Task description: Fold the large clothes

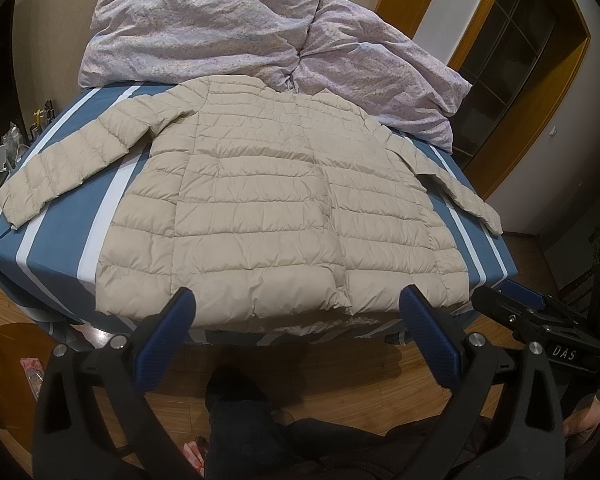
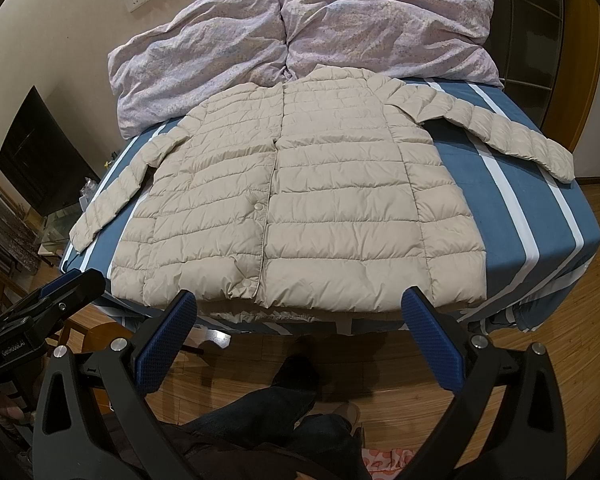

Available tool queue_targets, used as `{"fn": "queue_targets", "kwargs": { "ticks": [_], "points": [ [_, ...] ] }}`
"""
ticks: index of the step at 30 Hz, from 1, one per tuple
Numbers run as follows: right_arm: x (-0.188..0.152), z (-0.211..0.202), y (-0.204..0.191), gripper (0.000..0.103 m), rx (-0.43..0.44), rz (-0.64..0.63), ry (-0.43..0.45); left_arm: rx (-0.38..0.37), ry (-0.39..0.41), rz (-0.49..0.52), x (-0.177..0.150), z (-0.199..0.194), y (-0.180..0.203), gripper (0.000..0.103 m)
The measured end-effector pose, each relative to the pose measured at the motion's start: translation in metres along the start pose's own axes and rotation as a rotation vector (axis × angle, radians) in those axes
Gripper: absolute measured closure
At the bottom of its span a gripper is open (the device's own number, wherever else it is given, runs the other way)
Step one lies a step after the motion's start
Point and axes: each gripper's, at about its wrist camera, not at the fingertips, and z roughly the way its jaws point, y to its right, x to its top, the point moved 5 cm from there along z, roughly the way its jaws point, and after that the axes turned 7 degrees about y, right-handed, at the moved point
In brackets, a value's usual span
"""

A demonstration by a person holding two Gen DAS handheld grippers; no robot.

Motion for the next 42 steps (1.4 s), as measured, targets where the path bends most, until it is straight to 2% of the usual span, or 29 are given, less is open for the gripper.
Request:
{"fn": "queue_targets", "kwargs": {
  "ticks": [19,24,30,34,39,42],
  "points": [
    [0.005,0.002,0.003,0.001,-0.003,0.005,-0.003,0.001,-0.003,0.001,0.0,0.0,0.0,0.002],
    [0.017,0.016,0.015,0.001,-0.019,0.033,-0.004,0.022,-0.009,0.004,0.009,0.013,-0.005,0.002],
    [0.035,0.043,0.06,0.001,-0.078,0.135,-0.045,0.091,-0.022,0.028,0.022,0.039,-0.017,0.002],
    [0.049,0.063,0.104,0.001,-0.148,0.216,-0.081,0.129,-0.045,0.034,0.031,0.06,-0.027,0.002],
    [0.069,0.087,0.185,0.001,-0.304,0.363,-0.107,0.172,-0.061,0.038,0.046,0.083,-0.039,0.002],
    [0.077,0.097,0.232,0.001,-0.355,0.461,-0.113,0.201,-0.069,0.036,0.054,0.097,-0.047,0.002]
  ]
}}
